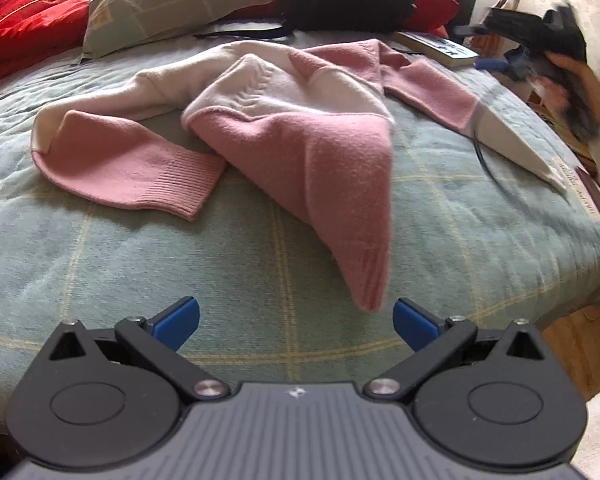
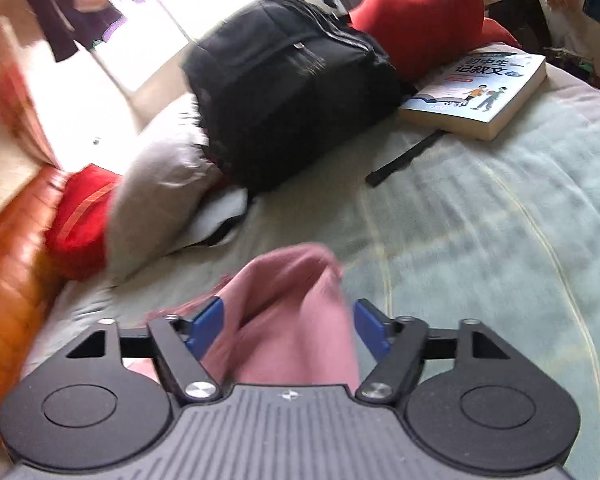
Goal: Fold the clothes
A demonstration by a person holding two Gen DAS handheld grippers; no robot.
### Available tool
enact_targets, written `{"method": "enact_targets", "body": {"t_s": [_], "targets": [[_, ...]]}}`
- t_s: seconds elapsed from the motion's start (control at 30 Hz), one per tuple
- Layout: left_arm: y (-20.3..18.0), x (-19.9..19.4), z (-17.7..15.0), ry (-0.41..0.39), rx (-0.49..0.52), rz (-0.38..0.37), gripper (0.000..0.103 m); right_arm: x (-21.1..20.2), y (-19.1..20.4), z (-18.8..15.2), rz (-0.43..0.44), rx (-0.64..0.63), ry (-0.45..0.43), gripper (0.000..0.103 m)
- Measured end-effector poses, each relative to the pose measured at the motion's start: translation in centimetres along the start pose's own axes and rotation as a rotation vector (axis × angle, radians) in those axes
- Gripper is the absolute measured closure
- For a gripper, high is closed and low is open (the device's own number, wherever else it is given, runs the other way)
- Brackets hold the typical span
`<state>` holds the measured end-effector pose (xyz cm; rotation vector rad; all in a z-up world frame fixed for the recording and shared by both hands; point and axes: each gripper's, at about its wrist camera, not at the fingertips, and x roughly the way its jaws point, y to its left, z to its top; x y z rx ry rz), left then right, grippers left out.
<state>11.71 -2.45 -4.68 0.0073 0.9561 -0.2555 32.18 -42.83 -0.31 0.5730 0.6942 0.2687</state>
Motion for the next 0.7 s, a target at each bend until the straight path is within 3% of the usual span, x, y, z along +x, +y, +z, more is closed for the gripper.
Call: {"method": "enact_targets", "body": {"t_s": [0.1, 0.27, 0.5, 0.7], "targets": [[-0.8, -0.3, -0.3, -0.001, 0.017, -0.016, 0.001, -4.7, -1.1, -4.7, 0.048, 0.054, -0.017, 0.006], [-2.3, -0.6, -0.5, -0.002, 0.059, -0.032, 0.001, -8.4, -4.2, -12.5, 0.055, 0.184, -0.044, 0.005], [-3.9, -1.0, -0.7, -0.004, 0.094, -0.036, 0.001, -6.5, -5.2, -16.2, 0.031, 0.294, -0.192, 0.0], [-4.1, -1.1, -0.6, 0.0, 0.086, -0.018, 0.001, -4.1, -4.8, -13.8, 0.007, 0.29, -0.243, 0.0]]}}
